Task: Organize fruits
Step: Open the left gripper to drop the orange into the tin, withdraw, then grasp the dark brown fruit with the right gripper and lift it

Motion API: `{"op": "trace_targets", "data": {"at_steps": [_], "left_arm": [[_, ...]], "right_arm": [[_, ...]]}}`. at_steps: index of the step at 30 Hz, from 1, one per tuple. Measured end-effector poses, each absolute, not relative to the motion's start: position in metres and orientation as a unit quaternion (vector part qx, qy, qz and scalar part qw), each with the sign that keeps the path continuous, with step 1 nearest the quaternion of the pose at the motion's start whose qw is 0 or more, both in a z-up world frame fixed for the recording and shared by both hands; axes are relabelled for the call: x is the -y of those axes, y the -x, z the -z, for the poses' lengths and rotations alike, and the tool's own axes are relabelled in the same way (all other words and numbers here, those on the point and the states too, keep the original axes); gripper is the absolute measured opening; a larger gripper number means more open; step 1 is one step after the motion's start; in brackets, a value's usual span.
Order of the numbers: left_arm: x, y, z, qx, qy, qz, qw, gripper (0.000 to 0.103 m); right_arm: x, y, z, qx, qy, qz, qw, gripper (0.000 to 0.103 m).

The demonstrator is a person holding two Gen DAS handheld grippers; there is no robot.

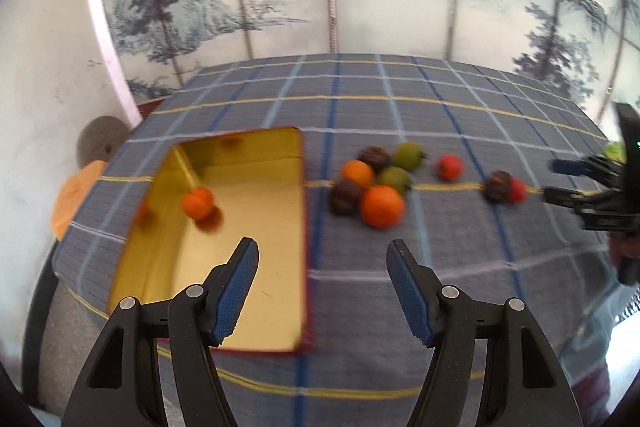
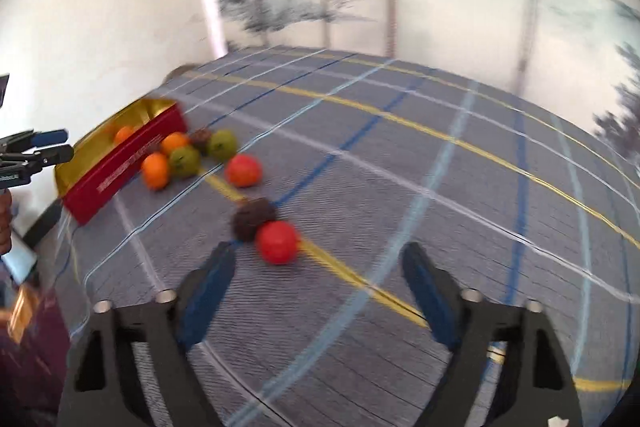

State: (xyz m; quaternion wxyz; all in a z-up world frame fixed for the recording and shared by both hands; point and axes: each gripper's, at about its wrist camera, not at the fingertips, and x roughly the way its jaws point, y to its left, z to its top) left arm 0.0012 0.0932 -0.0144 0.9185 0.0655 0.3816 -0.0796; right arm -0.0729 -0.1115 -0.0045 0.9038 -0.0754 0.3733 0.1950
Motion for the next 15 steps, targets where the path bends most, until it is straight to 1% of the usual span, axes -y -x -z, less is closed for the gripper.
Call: {"op": "trace_targets", "data": {"at_steps": [4, 6, 8, 11, 15], "left_arm": [[-0.090, 0.008, 0.013, -0.385, -0.062, 0.075, 0.918, 0.067], [-0.098, 0.013, 0.012, -0.384, -0.044, 0.068, 0.920, 0.067], [-0.106, 0.018, 0.012, -0.383, -0.036, 0.060, 0.921, 0.067], [-0.116, 0.024, 0.017, -0.391, -0.030, 0.047, 0.919, 0.067], [-0.121, 0.026, 0.026, -0.408, -0.022, 0.045, 0.911, 0.067]], "right_arm": [[0.089, 0.063, 0.019, -0.392, 0.125, -0.216, 0.885, 0.063], [0.083, 0.060, 0.027, -0.402, 0.146, -0.220, 0.877, 0.051], [0.080, 0.055, 0.036, -0.416, 0.158, -0.224, 0.867, 0.046], [0.083, 0.050, 0.035, -0.419, 0.150, -0.234, 0.864, 0.043], [0.080, 0.047, 0.036, -0.424, 0.153, -0.244, 0.859, 0.043]]}}
